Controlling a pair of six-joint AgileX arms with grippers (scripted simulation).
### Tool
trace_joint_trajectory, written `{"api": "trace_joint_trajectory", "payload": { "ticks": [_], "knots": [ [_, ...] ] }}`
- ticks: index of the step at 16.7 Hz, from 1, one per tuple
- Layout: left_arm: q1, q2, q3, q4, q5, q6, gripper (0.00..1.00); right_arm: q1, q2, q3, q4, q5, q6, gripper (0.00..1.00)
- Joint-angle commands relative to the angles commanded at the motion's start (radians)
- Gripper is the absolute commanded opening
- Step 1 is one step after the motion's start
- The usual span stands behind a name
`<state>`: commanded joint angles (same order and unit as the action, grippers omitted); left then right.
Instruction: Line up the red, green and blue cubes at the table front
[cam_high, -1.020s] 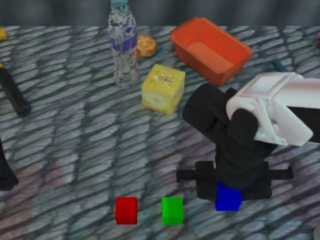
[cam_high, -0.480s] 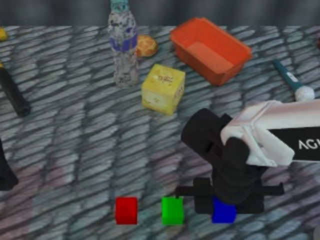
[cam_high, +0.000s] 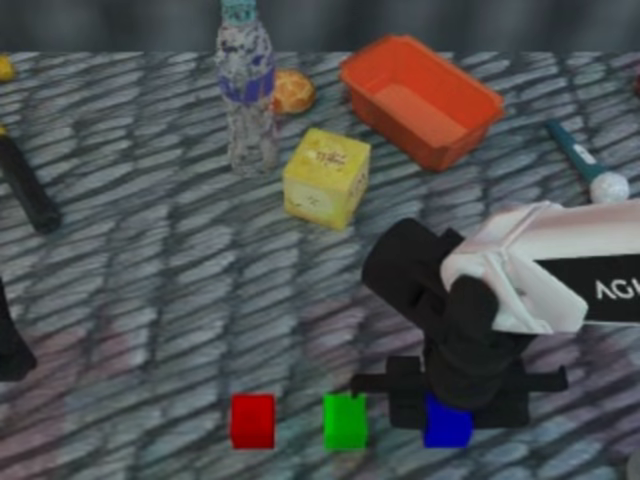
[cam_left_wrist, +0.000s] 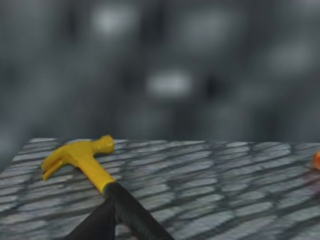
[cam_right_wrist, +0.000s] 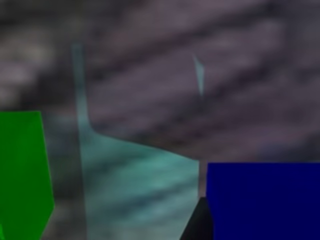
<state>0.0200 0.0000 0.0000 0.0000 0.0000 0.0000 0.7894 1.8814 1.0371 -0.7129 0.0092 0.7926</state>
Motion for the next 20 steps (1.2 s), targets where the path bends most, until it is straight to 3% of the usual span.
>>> {"api": "trace_joint_trajectory", "payload": {
  "ticks": [6,16,20],
  "knots": [
    [0.000,0.000,0.000,0.000,0.000,0.000,1.00,0.000,0.000,0.000,0.000,0.000,0.000,0.98],
    [0.000,0.000,0.000,0.000,0.000,0.000,1.00,-0.001,-0.002,0.003,-0.003,0.000,0.000,1.00],
    [0.000,0.000,0.000,0.000,0.000,0.000,1.00,0.003,-0.046,0.062,-0.110,0.001,0.003,1.00]
  ]
}}
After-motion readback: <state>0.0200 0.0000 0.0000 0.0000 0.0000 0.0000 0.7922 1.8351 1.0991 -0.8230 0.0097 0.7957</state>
